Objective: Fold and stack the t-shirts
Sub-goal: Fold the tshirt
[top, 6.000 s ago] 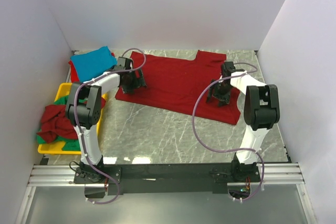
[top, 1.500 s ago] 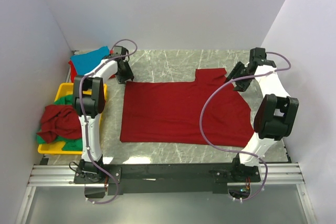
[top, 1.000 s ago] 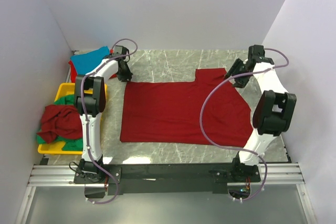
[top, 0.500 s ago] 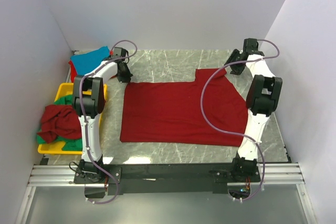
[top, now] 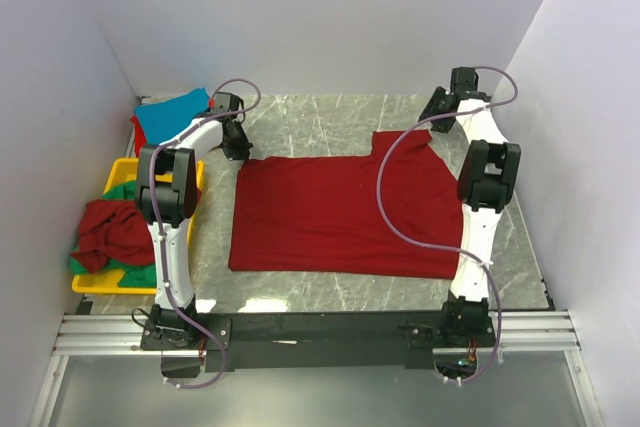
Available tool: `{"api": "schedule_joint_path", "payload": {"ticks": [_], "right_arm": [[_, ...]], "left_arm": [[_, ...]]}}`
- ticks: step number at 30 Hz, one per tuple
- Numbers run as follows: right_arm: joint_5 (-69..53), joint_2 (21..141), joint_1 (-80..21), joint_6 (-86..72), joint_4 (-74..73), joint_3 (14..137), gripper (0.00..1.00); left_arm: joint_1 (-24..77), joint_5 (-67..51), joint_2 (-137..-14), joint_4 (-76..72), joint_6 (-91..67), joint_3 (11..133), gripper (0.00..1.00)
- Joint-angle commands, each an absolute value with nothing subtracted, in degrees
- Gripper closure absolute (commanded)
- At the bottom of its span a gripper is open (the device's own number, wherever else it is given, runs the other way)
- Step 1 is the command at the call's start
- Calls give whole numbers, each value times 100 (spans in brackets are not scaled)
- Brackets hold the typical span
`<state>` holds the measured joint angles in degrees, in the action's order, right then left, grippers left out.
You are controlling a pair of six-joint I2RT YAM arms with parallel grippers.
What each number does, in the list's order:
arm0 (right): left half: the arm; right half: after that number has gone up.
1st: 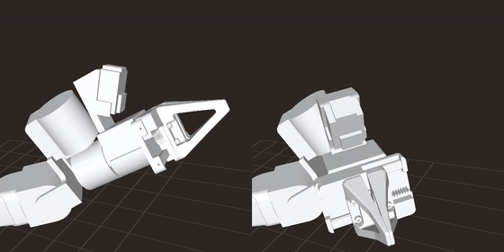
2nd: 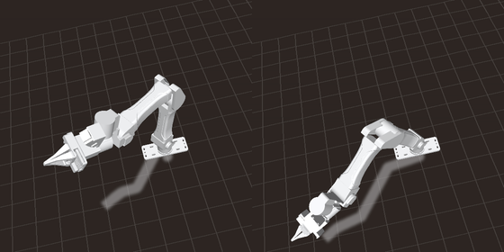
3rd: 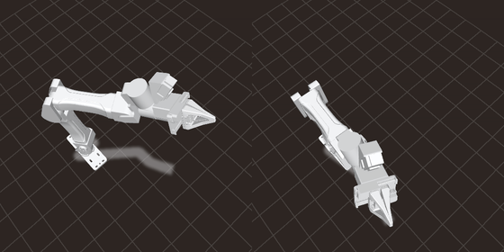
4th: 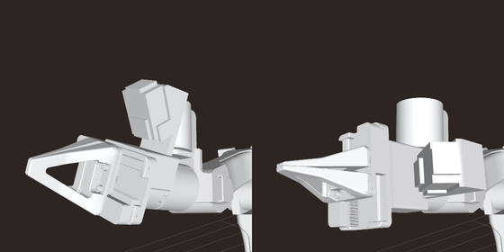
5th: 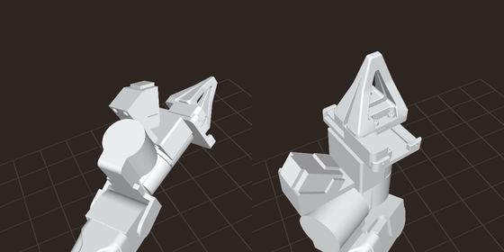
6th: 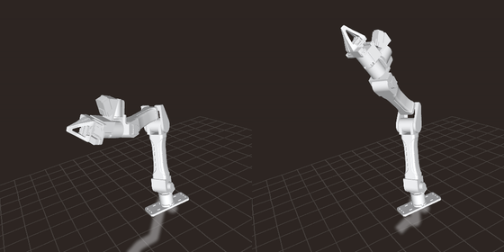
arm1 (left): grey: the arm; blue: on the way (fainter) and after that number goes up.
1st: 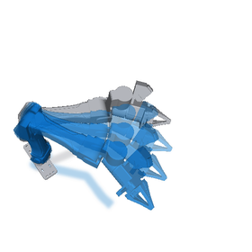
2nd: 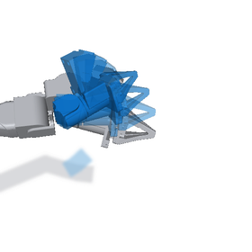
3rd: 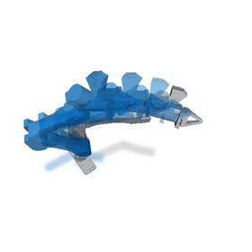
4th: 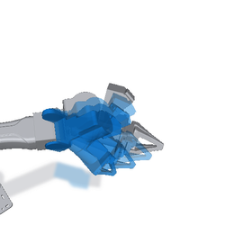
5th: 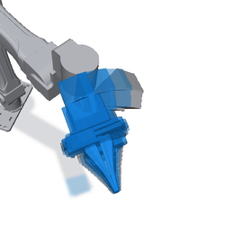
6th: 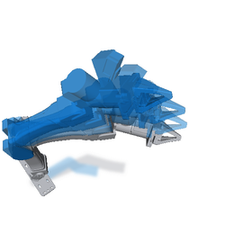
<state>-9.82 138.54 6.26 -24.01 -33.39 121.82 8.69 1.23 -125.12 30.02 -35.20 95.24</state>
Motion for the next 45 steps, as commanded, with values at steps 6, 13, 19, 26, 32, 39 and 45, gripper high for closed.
{"api": "schedule_joint_path", "payload": {"ticks": [6, 13, 19, 26, 32, 39, 45], "right_arm": [[-589, 14062, 580, -2233, -3559, 12612, 44], [-501, 14397, 589, -2136, -4043, 13035, 43], [-457, 14536, 580, -2101, -4174, 13165, 42], [-659, 14669, 589, -2004, -4306, 13350, 43], [-852, 14748, 589, -1925, -4377, 13350, 50], [-879, 14818, 589, -1951, -4430, 13359, 58], [-888, 14643, 580, -1916, -4255, 13097, 89]], "left_arm": [[888, -61, -12445, 3287, -3516, 9545, 99], [888, -114, -12393, 3217, -3524, 9413, 99], [879, -132, -12366, 3208, -3542, 9378, 99], [888, -158, -12384, 3199, -3533, 9404, 99], [888, -176, -12401, 3208, -3524, 9439, 99], [879, -158, -12375, 3217, -3480, 9413, 99], [888, -158, -12366, 3217, -3472, 9422, 99]]}}
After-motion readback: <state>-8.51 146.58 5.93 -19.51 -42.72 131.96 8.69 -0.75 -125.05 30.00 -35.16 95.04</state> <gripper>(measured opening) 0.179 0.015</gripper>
